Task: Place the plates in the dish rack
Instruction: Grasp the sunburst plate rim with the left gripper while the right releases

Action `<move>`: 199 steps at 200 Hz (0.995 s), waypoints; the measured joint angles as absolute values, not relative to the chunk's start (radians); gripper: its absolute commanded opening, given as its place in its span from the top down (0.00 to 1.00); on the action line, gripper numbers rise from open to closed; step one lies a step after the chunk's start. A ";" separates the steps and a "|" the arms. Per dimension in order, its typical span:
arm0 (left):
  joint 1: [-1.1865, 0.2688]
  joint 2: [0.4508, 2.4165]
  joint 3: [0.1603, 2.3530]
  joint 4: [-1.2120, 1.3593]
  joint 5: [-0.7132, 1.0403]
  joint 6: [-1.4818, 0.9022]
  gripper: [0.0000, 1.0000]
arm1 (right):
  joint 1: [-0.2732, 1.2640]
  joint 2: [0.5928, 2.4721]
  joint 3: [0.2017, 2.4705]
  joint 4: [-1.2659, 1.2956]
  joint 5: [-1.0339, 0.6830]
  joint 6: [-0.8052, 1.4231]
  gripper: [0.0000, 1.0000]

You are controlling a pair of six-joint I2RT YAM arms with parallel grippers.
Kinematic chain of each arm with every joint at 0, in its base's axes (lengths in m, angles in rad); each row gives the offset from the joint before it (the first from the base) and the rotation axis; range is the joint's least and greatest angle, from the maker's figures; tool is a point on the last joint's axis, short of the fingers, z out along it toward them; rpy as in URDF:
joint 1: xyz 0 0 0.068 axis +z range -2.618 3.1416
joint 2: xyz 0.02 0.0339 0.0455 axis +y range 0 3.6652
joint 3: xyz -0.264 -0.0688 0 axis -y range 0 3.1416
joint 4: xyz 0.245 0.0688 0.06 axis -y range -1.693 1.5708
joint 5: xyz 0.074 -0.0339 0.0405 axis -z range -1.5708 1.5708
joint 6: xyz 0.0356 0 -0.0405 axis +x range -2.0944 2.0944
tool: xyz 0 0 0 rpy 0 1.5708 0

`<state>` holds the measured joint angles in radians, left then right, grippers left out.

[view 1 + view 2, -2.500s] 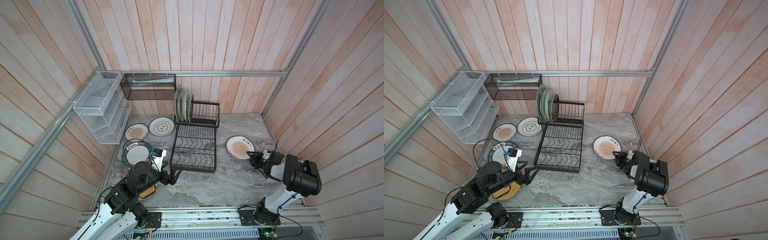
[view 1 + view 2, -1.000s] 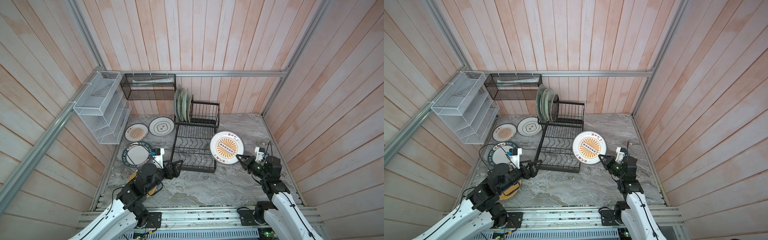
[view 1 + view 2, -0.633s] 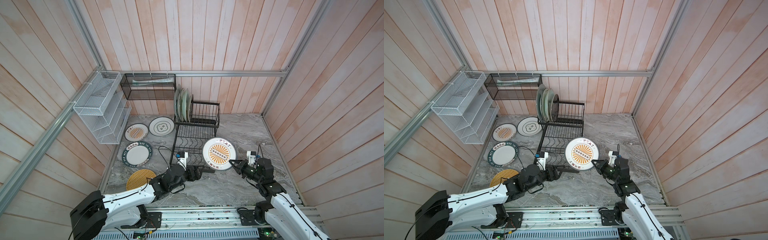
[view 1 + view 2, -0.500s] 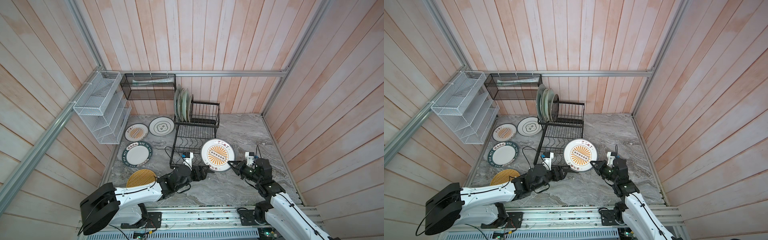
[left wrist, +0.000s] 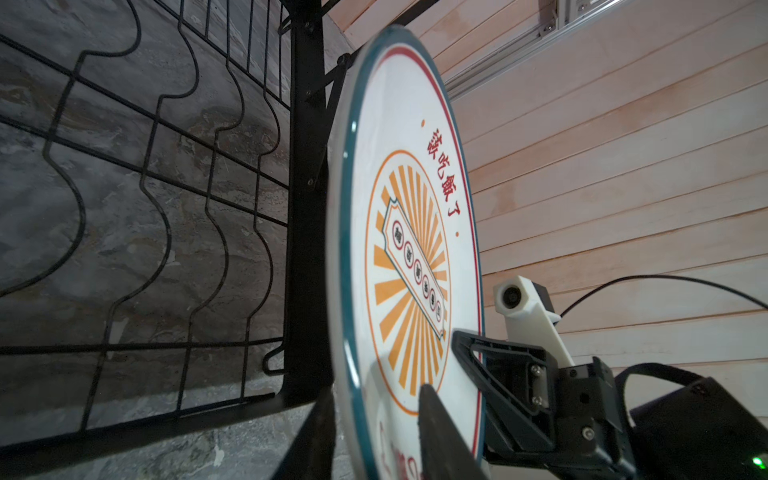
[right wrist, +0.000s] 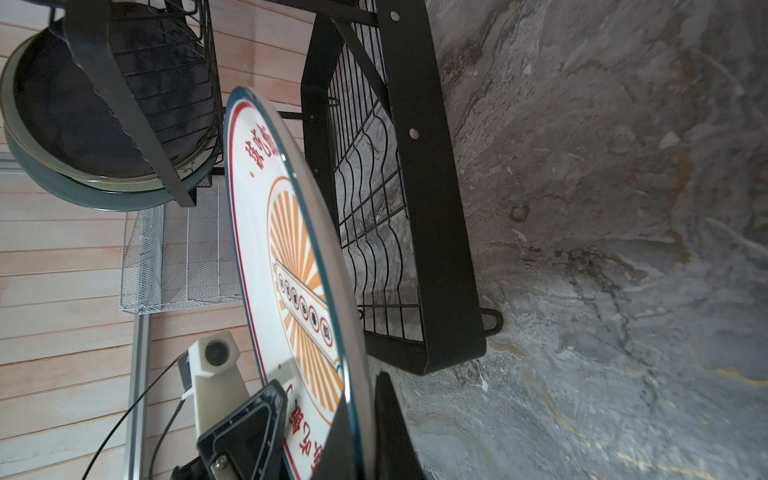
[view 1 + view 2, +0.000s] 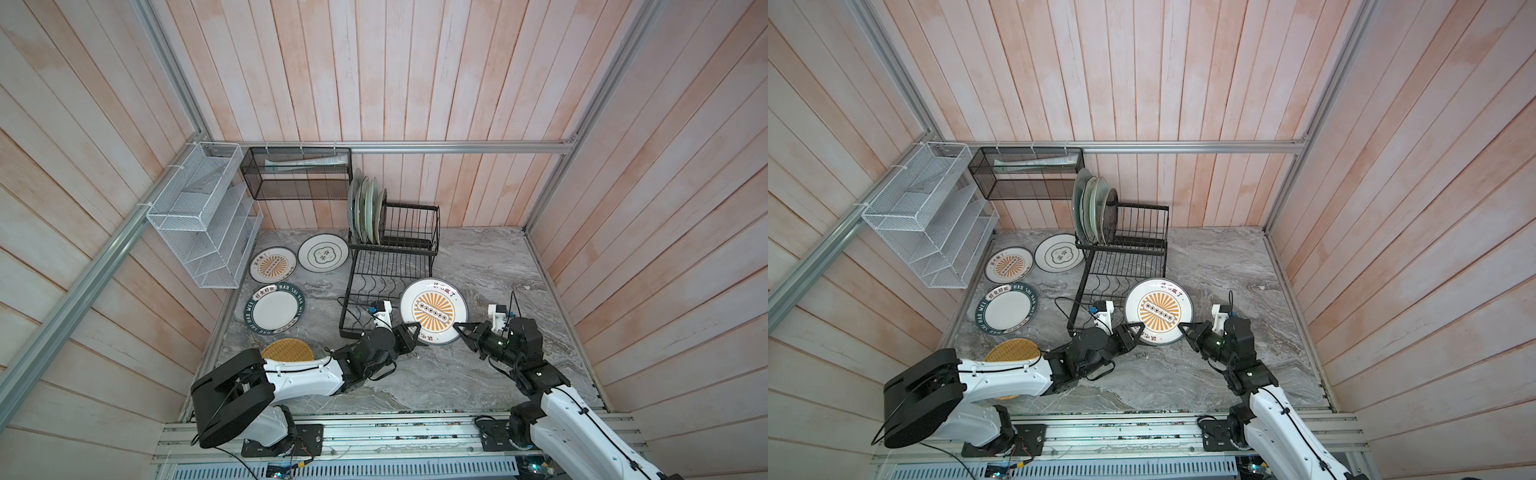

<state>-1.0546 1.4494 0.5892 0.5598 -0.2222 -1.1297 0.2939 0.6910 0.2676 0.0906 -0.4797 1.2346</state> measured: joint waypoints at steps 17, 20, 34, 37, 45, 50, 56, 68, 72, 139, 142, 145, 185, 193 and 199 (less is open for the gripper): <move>-1.055 1.452 0.586 0.585 -0.230 -1.197 0.96 | 0.296 0.680 0.260 0.101 -0.479 1.226 1.00; -1.053 1.453 0.585 0.591 -0.237 -1.215 0.99 | 0.297 0.678 0.260 0.104 -0.481 1.220 1.00; -1.041 1.453 0.571 0.627 -0.252 -1.272 1.00 | 0.308 0.663 0.259 0.131 -0.484 1.172 1.00; -1.040 1.453 0.566 0.638 -0.252 -1.275 1.00 | 0.311 0.660 0.259 0.133 -0.482 1.166 1.00; -1.045 1.452 0.555 0.660 -0.254 -1.280 1.00 | 0.312 0.656 0.259 0.134 -0.483 1.151 0.86; -1.047 1.452 0.546 0.671 -0.256 -1.285 1.00 | 0.313 0.655 0.259 0.133 -0.483 1.147 0.73; -1.050 1.450 0.535 0.680 -0.260 -1.284 1.00 | 0.315 0.656 0.259 0.134 -0.482 1.153 0.56; -1.063 1.438 0.516 0.675 -0.263 -1.283 1.00 | 0.312 0.656 0.263 0.142 -0.471 1.142 0.33; -1.070 1.430 0.512 0.666 -0.266 -1.282 1.00 | 0.310 0.660 0.267 0.141 -0.466 1.123 0.28; -1.121 1.072 0.506 0.385 -0.388 -1.196 1.00 | 0.281 0.809 0.496 0.186 -0.408 0.799 0.03; -1.122 1.056 0.506 0.369 -0.395 -1.192 1.00 | 0.283 0.810 0.496 0.195 -0.414 0.790 0.02; -1.124 1.037 0.506 0.347 -0.404 -1.181 1.00 | 0.285 0.811 0.493 0.207 -0.419 0.784 0.02; -1.126 0.876 0.585 0.085 -0.517 -1.046 1.00 | 0.277 0.829 0.409 0.369 -0.454 0.723 0.02; -1.126 0.868 0.636 0.036 -0.540 -1.010 1.00 | 0.277 0.835 0.385 0.400 -0.468 0.723 0.02; -1.126 0.868 0.686 0.001 -0.560 -0.978 1.00 | 0.278 0.839 0.369 0.421 -0.477 0.723 0.02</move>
<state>-1.1259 0.8680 0.6857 0.0010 -0.5602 -0.9775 0.2779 0.8387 0.3687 0.4213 -0.4770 0.7235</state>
